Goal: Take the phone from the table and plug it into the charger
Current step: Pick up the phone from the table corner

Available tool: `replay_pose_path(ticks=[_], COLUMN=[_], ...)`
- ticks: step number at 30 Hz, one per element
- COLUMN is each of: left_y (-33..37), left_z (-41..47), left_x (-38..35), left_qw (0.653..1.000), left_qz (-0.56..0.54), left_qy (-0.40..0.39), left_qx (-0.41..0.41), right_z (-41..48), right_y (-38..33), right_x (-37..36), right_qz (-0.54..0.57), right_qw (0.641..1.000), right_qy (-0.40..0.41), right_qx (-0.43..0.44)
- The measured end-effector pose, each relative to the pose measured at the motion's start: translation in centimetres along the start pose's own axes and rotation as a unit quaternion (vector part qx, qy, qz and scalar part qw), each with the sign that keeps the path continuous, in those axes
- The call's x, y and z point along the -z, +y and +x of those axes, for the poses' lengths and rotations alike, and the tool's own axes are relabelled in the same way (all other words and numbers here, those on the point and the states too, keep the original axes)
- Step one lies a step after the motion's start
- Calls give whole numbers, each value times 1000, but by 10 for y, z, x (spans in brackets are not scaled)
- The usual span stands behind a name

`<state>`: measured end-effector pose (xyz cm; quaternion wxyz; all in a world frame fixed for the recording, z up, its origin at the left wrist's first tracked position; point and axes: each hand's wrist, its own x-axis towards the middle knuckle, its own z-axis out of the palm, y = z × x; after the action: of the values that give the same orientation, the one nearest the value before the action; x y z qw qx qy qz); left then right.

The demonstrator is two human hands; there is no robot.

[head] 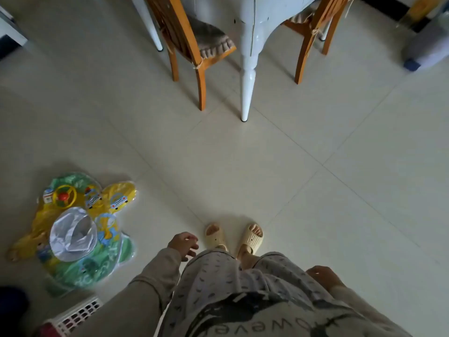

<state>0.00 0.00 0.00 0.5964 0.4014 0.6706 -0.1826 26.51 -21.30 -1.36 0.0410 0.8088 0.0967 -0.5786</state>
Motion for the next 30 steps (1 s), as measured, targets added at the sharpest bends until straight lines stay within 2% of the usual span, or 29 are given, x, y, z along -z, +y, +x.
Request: replay_pose_path(ticks=[2,5,9,14,17,22,30], left_y=[3,1,-6,-1,16,79,242], left_z=[3,8,18,34,47,72,94], left_x=[-4,-11,-13,-1,11,46,102], left_qw=[1000,999,998,997,996,996,995], left_qz=[-2,25,27,17,25,56,86], left_qy=[14,12,39,22,15,1,17], left_qx=[2,15,31,76,84,75,-49], right_z=[6,13,19,20,26,41,64], right_y=[-7,-35,-77,-126,-150,-183,-211], right_x=[10,32,63,93,102,115,149], right_qz=[26,105,104,131,137,156,195], right_qw=[999,994,991,978,975,980,981], right_qy=[-4,-15,-2,15,18,12,12], right_qx=[33,27,89,160,173,124,10])
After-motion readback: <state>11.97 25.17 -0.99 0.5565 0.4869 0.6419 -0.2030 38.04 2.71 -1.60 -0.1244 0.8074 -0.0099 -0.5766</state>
